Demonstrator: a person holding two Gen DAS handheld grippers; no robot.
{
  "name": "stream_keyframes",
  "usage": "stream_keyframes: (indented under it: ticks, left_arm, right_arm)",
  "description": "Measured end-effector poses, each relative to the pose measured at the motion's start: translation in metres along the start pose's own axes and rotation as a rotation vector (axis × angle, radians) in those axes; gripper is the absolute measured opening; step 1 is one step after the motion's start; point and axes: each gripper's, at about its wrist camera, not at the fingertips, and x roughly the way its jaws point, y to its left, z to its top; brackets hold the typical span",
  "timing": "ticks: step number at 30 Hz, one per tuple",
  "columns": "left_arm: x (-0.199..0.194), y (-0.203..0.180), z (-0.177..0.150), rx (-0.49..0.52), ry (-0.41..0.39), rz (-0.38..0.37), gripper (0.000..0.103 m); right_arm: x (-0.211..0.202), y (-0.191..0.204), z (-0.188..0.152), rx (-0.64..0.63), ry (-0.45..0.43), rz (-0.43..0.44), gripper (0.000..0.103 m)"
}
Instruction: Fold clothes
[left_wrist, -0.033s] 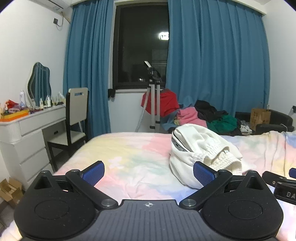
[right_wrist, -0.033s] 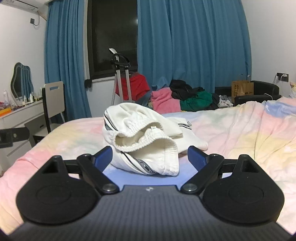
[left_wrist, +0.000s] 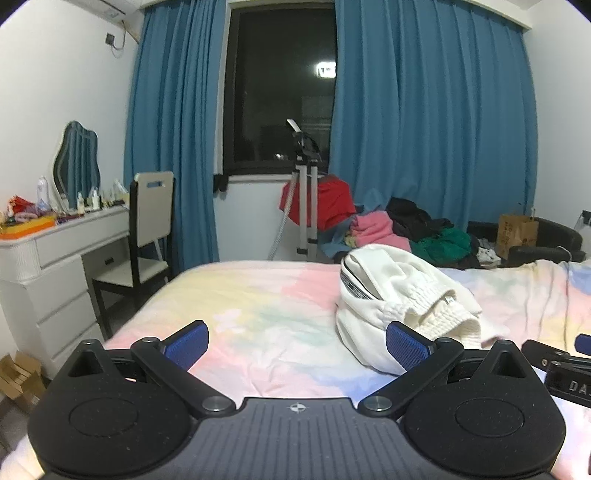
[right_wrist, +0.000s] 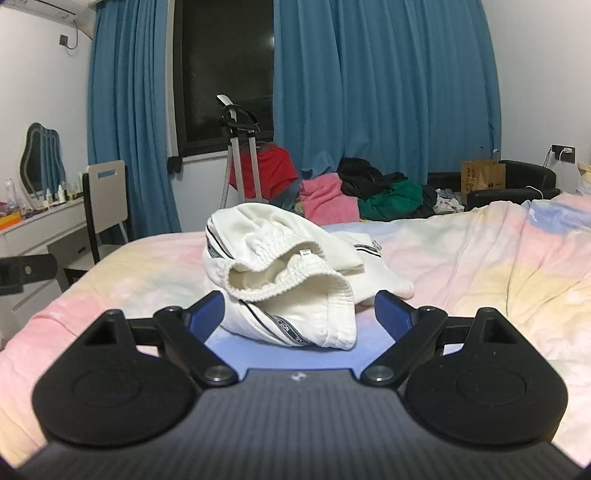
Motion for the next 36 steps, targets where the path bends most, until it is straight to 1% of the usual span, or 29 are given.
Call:
stream_keyframes:
  ticks: [2, 4, 7, 9, 11, 16, 21, 30, 36]
  left_arm:
    - [-0.004, 0.0, 0.001, 0.001, -0.007, 0.008, 0.103]
    - [-0.008, -0.007, -0.005, 0.049, -0.006, 0.018, 0.103]
    - [-0.011, 0.001, -0.009, 0.009, 0.002, 0.01, 0.103]
    - [-0.006, 0.011, -0.005, -0.026, 0.025, -0.013, 0.103]
    - [-0.013, 0.013, -0.005, -0.033, 0.012, -0.023, 0.103]
    - [-0.019, 0.013, -0.006, -0.025, -0.006, -0.027, 0.103]
    - [-0.019, 0.01, -0.006, -0.021, 0.003, -0.038, 0.103]
    - [-0.021, 0.008, -0.009, 0.009, 0.004, -0.034, 0.103]
    - [-0.023, 0.01, -0.008, -0.005, 0.004, -0.031, 0.103]
  right_arm:
    - [-0.001, -0.002, -0.001, 0.004, -0.015, 0.002, 0.09]
    - [-0.002, -0.004, -0.002, 0.009, -0.031, 0.004, 0.09]
    - [-0.005, -0.001, -0.004, -0.011, -0.05, -0.002, 0.09]
    - [0.003, -0.001, -0.003, -0.015, -0.031, -0.012, 0.09]
    - [0.0, 0.004, -0.004, -0.024, -0.034, -0.018, 0.09]
    - [-0.002, 0.008, -0.006, -0.035, -0.039, -0.024, 0.09]
    - [-0.004, 0.01, -0.009, -0.033, -0.038, -0.023, 0.09]
    - [-0.005, 0.009, -0.007, -0.032, -0.038, -0.026, 0.09]
    - [-0.005, 0.009, -0.009, -0.029, -0.034, -0.027, 0.09]
